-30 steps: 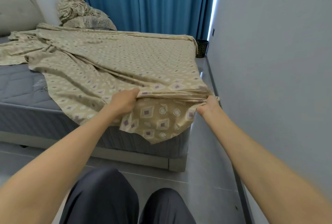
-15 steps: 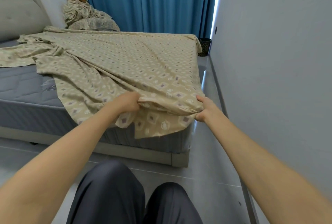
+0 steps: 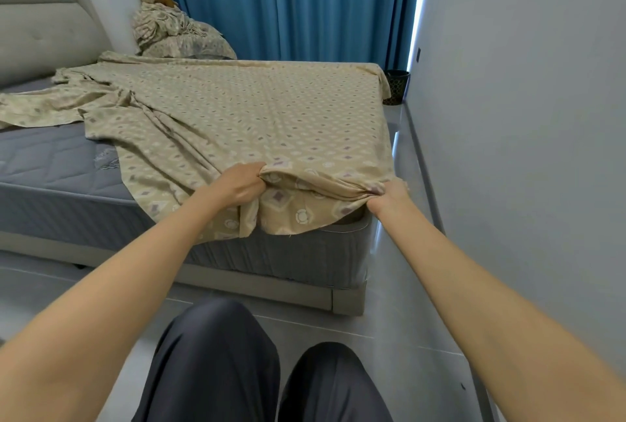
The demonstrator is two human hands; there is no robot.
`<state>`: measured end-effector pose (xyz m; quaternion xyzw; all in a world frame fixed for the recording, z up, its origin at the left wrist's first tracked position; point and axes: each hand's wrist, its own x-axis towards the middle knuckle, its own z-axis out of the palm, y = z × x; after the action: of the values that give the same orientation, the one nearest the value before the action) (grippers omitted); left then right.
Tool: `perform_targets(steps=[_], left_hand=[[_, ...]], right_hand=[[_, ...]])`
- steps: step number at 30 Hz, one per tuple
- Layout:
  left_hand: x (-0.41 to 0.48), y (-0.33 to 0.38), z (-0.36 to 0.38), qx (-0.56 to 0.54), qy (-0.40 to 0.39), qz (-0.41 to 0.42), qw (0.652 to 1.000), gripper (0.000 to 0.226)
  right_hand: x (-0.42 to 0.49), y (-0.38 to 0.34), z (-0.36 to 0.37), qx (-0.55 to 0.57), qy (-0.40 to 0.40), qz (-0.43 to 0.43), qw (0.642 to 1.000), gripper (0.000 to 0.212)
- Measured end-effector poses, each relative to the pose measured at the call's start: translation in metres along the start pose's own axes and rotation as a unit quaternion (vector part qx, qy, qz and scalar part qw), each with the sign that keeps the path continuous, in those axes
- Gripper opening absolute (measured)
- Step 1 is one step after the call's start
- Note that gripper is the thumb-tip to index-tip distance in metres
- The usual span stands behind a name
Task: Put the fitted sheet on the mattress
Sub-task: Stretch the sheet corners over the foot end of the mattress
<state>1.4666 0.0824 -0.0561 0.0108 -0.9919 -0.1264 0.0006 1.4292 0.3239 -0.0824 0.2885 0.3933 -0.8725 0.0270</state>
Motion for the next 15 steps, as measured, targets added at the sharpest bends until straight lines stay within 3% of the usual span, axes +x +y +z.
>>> perform_targets(steps=[4, 6, 9, 10, 13, 15], left_hand=[[-0.012, -0.001, 0.003, -0.065, -0.069, -0.004, 0.996, 0.055], [-0.017, 0.0, 0.003, -0.106, -0.086, -0.012, 0.991, 0.07], [-0.015, -0.005, 0.007, -0.001, -0.057, -0.015, 0.998, 0.104], [-0.013, -0.005, 0.008, 0.058, -0.031, -0.025, 0.997, 0.097], [-0.009, 0.002, 0.011, 0.195, 0.052, -0.076, 0.976, 0.037], [-0.005, 0.004, 0.015, 0.247, 0.085, -0.06, 0.963, 0.026]], right_hand=[[0.064, 0.011, -0.004, 0.058, 0.072, 0.043, 0.995, 0.044], [0.072, 0.011, 0.0, 0.078, 0.066, 0.044, 0.994, 0.05], [0.013, 0.001, 0.0, 0.05, 0.031, 0.056, 0.997, 0.038], [0.009, 0.0, 0.0, 0.055, 0.016, 0.069, 0.996, 0.029], [-0.01, -0.002, 0.001, -0.01, -0.044, 0.099, 0.994, 0.03], [0.0, -0.001, 0.003, -0.047, -0.039, 0.121, 0.991, 0.036]])
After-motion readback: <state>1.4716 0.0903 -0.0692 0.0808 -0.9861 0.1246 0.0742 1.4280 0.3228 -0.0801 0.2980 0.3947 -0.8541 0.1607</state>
